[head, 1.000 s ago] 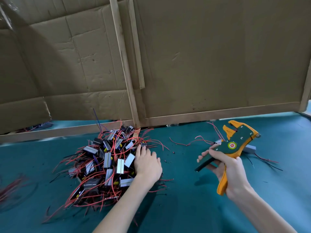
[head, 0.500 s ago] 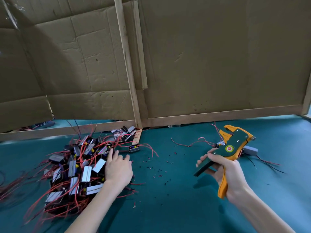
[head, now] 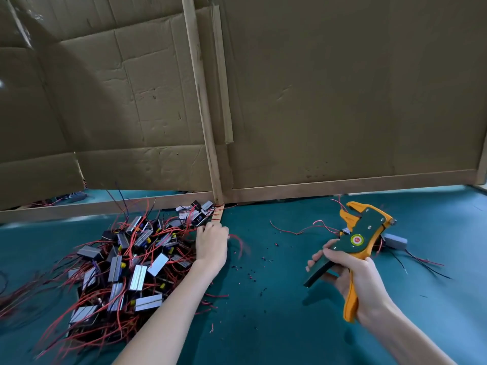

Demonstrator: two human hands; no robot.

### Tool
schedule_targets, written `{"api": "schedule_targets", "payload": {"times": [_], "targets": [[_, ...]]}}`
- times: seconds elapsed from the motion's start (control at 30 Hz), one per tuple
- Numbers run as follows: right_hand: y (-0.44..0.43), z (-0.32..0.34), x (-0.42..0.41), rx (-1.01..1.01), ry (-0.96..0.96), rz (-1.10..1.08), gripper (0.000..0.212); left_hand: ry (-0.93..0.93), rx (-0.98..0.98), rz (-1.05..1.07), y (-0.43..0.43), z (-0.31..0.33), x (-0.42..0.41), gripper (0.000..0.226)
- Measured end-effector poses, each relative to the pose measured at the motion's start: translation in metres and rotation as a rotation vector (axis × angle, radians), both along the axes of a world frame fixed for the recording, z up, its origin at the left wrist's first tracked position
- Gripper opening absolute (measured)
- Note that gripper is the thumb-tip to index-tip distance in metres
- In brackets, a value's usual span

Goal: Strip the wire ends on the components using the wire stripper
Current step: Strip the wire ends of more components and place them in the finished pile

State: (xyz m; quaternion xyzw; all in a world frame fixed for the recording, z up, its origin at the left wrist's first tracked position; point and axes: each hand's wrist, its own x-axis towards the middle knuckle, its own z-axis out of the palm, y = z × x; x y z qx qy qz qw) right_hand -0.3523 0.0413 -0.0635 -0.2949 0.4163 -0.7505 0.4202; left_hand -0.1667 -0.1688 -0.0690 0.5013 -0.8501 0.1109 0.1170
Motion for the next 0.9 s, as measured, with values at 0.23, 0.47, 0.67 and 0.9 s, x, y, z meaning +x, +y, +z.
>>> {"api": "schedule_targets", "payload": {"times": [0.23,0.47,0.67,0.9], "targets": [[0.000,0.004,0.004,0.035,-0.036,0.061,0.006,0.756,0.185,-0.214,0.038,0.024,-0.016,0.017],[0.000,0.001,0.007,0.109,-0.023,0.085,0.014,0.635,0.424,0.102,0.052,0.023,-0.007,0.038],[0.000,0.004,0.006,0.152,-0.050,0.112,0.019,0.427,0.504,-0.214,0.040,0.049,0.016,0.025],[0.001,0.007,0.010,0.174,-0.040,0.138,0.020,0.220,0.612,-0.566,0.046,0.035,0.008,0.019]]}}
